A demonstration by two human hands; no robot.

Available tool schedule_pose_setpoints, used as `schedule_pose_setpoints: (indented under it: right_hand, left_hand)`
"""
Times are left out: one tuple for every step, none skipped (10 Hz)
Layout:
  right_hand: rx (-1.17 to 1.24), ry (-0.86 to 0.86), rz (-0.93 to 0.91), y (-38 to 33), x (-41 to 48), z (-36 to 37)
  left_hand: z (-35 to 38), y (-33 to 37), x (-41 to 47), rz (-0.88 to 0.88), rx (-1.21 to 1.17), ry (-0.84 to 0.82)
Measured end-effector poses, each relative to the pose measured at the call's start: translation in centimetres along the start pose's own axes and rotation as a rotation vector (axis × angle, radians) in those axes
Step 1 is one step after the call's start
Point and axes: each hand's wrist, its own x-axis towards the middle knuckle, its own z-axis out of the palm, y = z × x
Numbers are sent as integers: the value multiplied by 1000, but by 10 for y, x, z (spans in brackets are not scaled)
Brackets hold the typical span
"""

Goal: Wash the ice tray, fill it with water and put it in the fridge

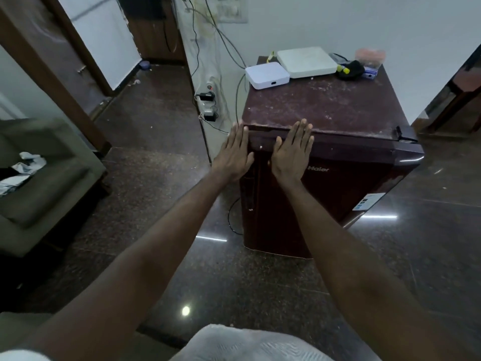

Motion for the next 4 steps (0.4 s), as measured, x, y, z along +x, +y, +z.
schedule_pose_setpoints:
  right_hand:
    - [15, -7, -125, -38, -16, 8]
    - [7, -65, -348, -86, -37, 28]
    - [12, -126, -478, -134, -51, 55]
    - [-4, -198, -561, -173, -64, 84]
  left_hand:
    - [14, -34, -40, -106, 8, 65]
    - [21, -72, -70, -213, 76, 47]
    - [22, -112, -86, -267, 114, 52]
    - [24, -148, -96, -337, 129, 31]
